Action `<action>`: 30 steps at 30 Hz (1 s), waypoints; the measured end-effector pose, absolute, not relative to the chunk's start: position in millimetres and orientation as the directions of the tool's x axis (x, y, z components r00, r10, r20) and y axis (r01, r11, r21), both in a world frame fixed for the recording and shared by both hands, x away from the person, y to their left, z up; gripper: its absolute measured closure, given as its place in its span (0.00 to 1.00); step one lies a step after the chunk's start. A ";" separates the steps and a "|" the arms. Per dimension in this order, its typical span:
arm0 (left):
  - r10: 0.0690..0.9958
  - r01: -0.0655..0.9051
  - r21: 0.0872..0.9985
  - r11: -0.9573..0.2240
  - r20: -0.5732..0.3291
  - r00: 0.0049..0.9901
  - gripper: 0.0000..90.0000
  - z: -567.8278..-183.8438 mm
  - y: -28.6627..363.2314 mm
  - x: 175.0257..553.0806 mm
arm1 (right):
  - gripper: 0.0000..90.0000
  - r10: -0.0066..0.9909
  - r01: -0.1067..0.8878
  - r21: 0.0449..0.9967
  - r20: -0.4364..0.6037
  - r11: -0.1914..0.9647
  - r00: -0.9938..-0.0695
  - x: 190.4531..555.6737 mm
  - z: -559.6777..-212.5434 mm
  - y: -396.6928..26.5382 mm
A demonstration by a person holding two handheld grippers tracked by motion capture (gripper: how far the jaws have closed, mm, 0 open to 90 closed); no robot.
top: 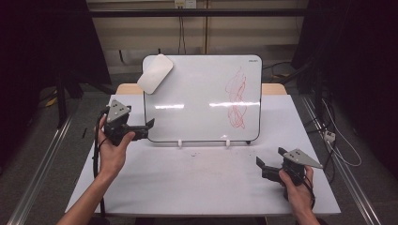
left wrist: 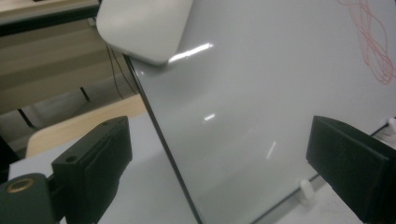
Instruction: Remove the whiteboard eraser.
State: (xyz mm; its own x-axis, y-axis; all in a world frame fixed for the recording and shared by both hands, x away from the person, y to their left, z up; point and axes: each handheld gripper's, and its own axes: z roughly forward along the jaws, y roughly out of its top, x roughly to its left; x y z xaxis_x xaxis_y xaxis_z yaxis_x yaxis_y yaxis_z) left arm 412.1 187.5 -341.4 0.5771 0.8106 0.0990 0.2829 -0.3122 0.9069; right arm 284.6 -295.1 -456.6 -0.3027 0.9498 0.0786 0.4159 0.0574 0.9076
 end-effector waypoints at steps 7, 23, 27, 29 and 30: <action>0.812 0.295 0.899 -0.324 0.104 0.574 0.08 -325.8 179.9 434.0 | 0.07 0.945 0.417 0.906 0.076 0.068 -0.318 290.4 -457.6 -291.1; 0.799 0.219 0.889 -0.402 0.224 0.559 0.05 -295.5 159.9 464.3 | 0.07 0.940 0.419 0.905 0.078 0.073 -0.333 295.3 -457.5 -286.9; 0.791 0.204 0.880 -0.429 0.257 0.555 0.06 -293.6 152.9 471.0 | 0.07 0.938 0.421 0.904 0.077 0.077 -0.338 295.3 -457.3 -284.4; 0.789 0.196 0.875 -0.442 0.276 0.549 0.06 -292.0 149.3 474.8 | 0.07 0.938 0.419 0.905 0.075 0.078 -0.338 294.7 -456.6 -282.9; 0.788 0.199 0.868 -0.455 0.288 0.545 0.07 -290.5 148.5 477.0 | 0.07 0.937 0.414 0.906 0.068 0.085 -0.342 293.9 -455.4 -281.7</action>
